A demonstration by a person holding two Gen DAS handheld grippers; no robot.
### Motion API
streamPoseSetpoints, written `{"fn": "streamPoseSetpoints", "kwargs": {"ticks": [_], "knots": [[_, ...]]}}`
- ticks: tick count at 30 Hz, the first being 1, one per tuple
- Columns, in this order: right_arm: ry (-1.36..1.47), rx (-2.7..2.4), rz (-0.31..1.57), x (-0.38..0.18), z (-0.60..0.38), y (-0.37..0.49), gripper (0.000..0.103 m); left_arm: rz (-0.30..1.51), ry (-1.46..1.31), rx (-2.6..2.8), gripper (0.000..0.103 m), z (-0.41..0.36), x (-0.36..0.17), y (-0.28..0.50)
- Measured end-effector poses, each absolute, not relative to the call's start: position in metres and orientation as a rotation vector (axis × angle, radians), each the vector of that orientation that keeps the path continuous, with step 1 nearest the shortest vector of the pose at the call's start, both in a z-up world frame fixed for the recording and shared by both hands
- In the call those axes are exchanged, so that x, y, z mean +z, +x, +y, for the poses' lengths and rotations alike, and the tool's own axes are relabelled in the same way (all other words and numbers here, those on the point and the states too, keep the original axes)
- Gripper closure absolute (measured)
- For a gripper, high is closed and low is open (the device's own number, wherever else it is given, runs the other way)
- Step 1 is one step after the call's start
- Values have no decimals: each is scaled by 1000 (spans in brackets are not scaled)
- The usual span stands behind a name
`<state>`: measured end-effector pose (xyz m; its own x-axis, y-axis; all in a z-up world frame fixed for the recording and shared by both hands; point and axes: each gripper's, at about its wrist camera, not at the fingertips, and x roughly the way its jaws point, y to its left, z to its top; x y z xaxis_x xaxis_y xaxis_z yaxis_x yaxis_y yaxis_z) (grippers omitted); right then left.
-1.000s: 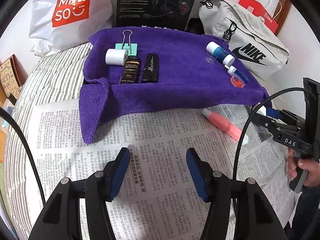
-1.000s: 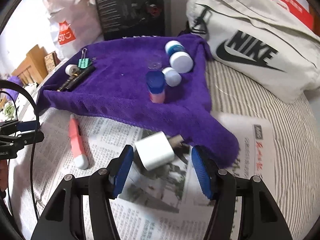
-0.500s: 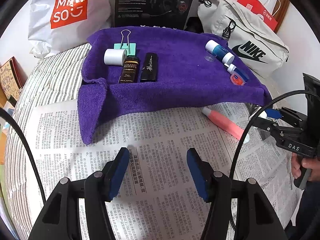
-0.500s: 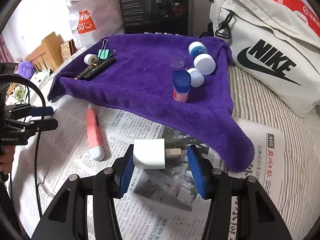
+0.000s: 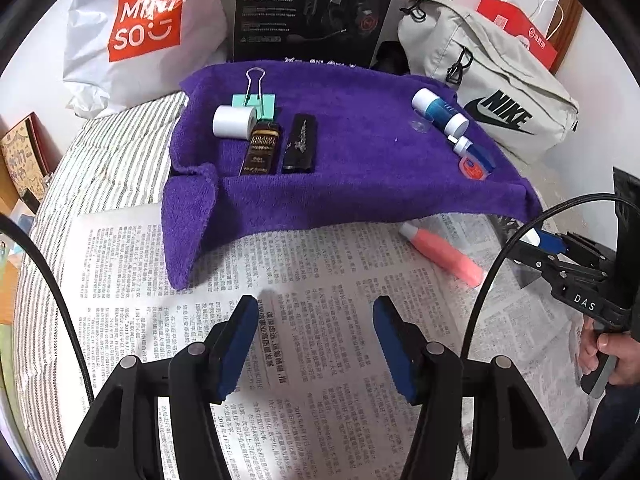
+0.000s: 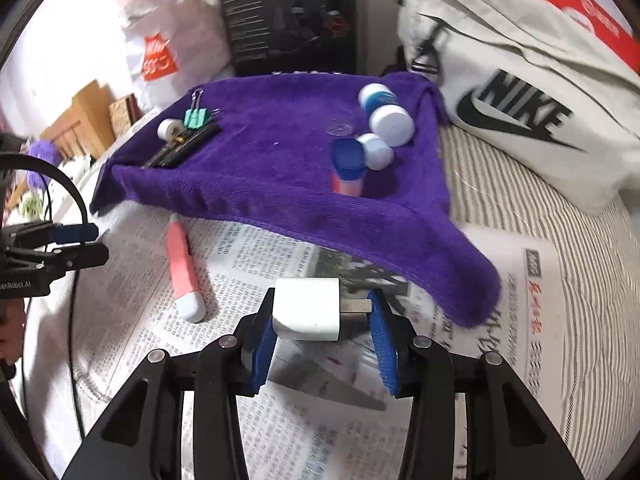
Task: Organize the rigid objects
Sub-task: 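Lift the charger plug with the right gripper while the left gripper grasps the pink marker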
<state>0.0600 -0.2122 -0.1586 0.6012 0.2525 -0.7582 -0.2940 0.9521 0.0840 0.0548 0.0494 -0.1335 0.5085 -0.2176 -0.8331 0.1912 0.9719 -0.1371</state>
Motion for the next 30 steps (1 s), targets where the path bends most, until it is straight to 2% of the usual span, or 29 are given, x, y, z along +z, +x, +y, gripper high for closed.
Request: {"fn": "streamPoseSetpoints", "kwargs": {"ticks": [18, 26, 30], "knots": [[41, 243, 831, -130, -279, 50, 59, 1078, -3, -291, 45, -43, -130, 83], [78, 209, 829, -133, -297, 49, 59, 1098, 133, -219, 45, -76, -144, 93], [90, 205, 848, -139, -300, 49, 59, 1087, 166, -215, 43, -67, -146, 85]]}}
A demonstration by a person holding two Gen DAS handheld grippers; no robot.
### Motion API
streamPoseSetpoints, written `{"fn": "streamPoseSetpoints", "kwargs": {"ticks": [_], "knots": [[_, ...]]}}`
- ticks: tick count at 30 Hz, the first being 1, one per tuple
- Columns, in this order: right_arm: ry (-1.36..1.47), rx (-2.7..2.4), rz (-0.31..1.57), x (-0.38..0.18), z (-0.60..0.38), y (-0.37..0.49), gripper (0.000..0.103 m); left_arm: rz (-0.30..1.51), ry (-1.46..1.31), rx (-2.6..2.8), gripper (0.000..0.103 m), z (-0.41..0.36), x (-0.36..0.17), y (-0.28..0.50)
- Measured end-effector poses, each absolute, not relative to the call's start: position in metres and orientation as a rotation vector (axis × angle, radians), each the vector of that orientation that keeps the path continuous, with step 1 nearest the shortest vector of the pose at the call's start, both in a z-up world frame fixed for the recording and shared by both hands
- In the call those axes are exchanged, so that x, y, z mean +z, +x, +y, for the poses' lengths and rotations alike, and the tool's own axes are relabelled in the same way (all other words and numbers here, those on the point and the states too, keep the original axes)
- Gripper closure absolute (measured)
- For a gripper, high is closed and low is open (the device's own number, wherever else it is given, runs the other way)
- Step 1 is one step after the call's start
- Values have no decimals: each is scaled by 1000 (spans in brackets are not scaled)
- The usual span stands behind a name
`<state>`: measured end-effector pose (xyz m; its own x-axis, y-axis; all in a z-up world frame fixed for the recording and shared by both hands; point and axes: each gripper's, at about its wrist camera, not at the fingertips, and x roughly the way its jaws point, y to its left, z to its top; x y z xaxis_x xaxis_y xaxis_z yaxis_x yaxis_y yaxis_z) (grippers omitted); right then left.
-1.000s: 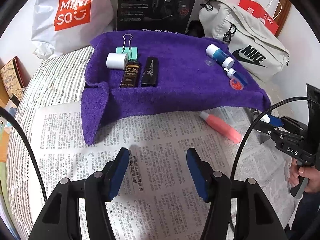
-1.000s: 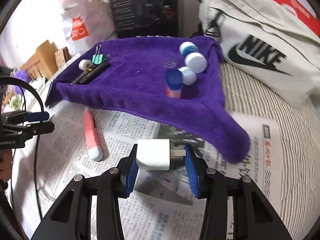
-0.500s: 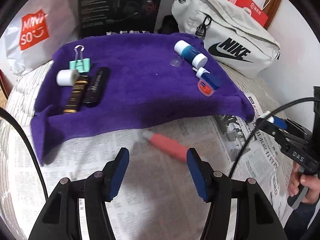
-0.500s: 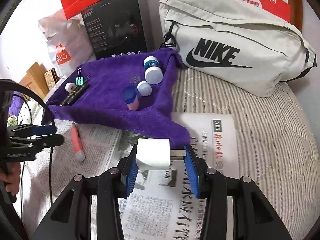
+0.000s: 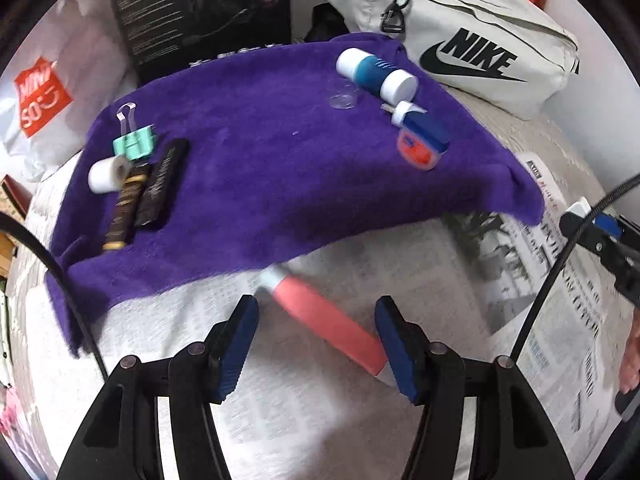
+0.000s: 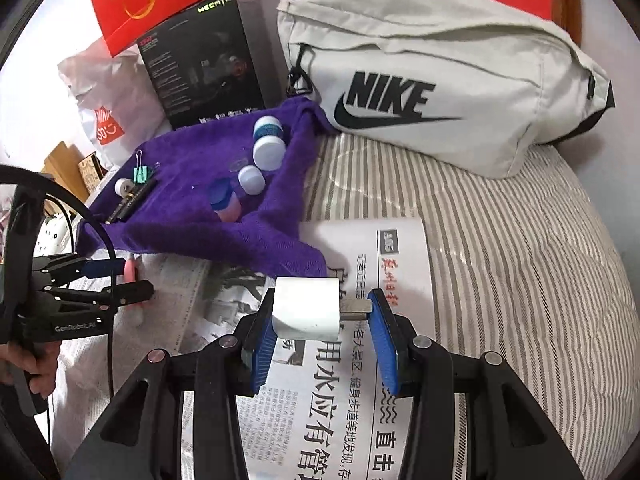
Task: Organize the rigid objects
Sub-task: 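Lift the charger plug with the right gripper while the left gripper grasps the pink marker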
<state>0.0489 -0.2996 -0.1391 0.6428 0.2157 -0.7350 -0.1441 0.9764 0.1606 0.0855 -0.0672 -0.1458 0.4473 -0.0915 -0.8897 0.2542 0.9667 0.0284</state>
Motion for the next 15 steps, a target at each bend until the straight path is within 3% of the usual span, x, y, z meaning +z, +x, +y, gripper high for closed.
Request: {"fn": "streamPoseSetpoints", "kwargs": {"ticks": [10, 11, 13, 14, 15], "knots": [[84, 265, 862, -144, -276, 48, 59, 1039, 168, -208, 46, -30, -146, 76], [78, 269, 864, -144, -273, 47, 59, 1028, 180, -216, 50, -31, -146, 76], [70, 278, 865, -144, -269, 46, 59, 1015, 178, -260, 70, -34, -145, 75], [69, 279, 866, -145, -267, 46, 59, 1005, 182, -282, 86, -37, -144, 74], [70, 276, 865, -145, -267, 46, 59, 1000, 196, -291, 86, -38, -144, 72]]}}
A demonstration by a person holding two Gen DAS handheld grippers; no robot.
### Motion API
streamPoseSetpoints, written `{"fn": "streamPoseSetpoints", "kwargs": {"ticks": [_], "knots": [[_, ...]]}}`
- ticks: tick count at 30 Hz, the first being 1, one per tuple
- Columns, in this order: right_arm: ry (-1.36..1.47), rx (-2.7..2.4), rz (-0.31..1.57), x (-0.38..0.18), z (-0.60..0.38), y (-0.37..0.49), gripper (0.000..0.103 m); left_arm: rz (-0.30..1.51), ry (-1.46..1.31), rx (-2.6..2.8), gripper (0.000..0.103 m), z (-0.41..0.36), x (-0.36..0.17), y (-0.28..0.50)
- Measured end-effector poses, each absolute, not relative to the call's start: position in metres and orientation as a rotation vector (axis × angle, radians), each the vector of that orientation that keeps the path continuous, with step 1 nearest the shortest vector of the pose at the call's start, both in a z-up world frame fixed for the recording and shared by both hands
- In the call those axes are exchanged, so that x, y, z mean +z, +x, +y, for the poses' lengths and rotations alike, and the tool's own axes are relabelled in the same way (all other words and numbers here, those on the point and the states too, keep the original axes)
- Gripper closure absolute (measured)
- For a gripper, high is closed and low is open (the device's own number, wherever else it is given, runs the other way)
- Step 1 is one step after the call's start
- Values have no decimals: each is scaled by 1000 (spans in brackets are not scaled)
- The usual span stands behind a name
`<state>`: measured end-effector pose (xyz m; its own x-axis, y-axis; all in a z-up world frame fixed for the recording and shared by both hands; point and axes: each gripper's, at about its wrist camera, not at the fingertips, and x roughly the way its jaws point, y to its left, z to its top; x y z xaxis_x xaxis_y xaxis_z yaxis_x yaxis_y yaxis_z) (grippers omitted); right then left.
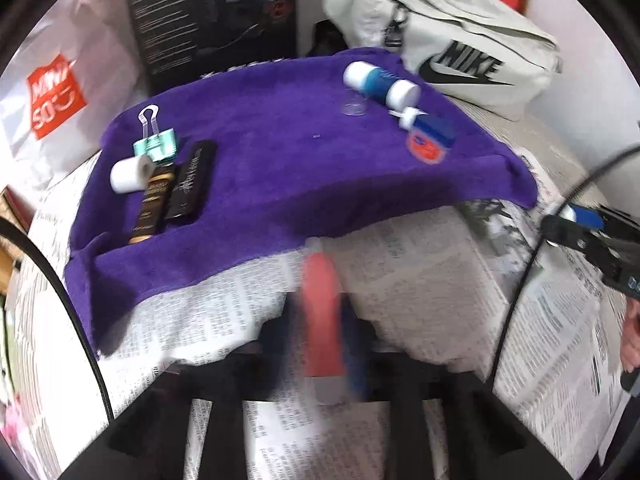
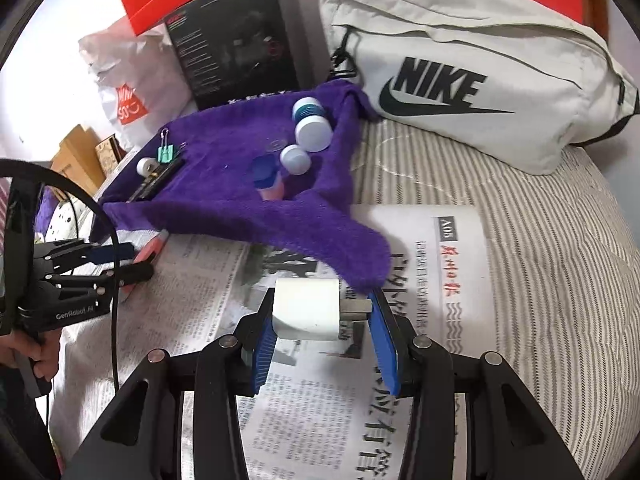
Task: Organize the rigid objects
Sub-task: 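Lift the charger plug with the right gripper while the left gripper grasps the pink marker, then carry the pink marker onto the towel with the left gripper while the right gripper carries the plug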
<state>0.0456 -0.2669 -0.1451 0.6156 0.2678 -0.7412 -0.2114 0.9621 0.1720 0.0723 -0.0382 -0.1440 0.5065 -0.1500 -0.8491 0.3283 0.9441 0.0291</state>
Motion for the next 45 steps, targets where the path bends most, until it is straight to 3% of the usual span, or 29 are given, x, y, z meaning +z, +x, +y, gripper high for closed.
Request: {"fn": "streamPoseSetpoints", "kwargs": {"ticks": [24, 45], "knots": [[16, 314, 884, -142, -244, 45, 60, 987, 171, -341, 86, -21, -141, 55], [-31, 435, 819, -107, -207, 75, 60, 890, 79, -325, 86, 32, -89, 71]]}}
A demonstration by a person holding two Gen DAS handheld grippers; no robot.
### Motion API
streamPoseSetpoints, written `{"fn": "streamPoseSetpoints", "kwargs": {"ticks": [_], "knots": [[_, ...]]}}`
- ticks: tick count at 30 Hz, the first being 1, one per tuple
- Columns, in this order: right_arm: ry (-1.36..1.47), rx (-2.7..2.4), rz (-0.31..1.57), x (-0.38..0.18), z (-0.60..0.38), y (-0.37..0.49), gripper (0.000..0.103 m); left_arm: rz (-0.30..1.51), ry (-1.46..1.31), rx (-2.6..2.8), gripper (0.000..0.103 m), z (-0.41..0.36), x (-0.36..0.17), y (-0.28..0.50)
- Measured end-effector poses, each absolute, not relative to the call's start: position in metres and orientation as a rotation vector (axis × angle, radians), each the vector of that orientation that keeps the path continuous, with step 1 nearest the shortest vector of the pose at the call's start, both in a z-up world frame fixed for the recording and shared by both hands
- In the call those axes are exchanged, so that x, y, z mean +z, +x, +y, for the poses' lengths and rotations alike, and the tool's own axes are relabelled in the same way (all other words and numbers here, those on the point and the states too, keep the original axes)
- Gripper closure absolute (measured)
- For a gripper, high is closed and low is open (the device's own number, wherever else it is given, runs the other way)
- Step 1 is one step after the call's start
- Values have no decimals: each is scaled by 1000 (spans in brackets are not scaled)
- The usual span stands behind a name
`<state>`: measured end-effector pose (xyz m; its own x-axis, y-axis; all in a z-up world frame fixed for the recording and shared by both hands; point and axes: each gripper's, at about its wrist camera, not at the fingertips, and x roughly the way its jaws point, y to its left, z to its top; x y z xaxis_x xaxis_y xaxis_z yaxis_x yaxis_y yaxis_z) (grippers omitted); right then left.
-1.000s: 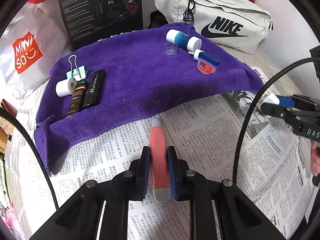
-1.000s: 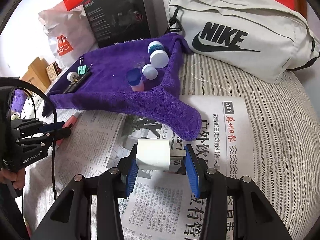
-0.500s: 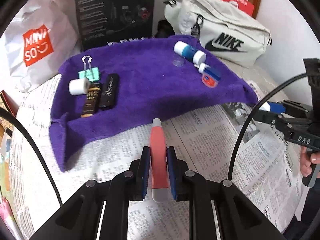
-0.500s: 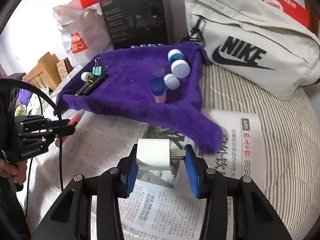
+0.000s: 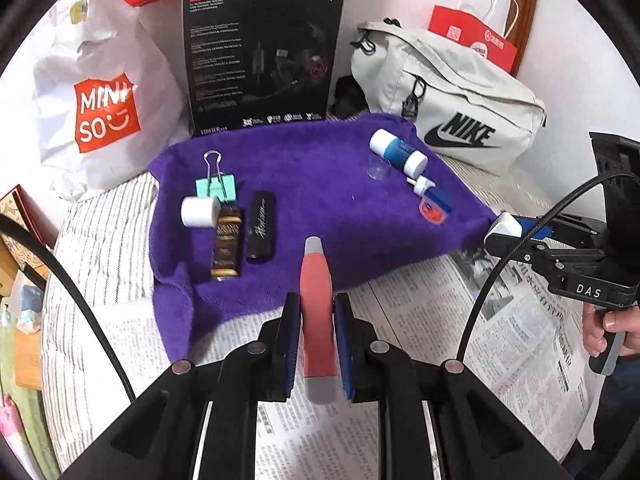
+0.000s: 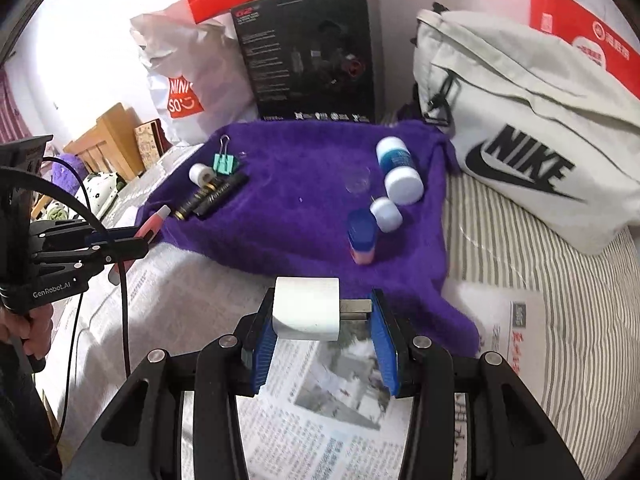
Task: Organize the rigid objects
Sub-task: 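Carry the pink marker onto the towel with the left gripper while the right gripper carries the plug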
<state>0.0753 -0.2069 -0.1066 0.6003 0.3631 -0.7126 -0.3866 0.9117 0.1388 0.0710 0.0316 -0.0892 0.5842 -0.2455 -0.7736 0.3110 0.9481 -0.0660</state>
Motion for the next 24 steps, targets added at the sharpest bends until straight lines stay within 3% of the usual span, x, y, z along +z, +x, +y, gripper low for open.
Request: {"fn": "streamPoseSetpoints", "kwargs": {"ticks": [24], "knots": [[-59, 429, 773, -91, -200, 123, 60, 964, 37, -341, 86, 24, -99, 165]]}}
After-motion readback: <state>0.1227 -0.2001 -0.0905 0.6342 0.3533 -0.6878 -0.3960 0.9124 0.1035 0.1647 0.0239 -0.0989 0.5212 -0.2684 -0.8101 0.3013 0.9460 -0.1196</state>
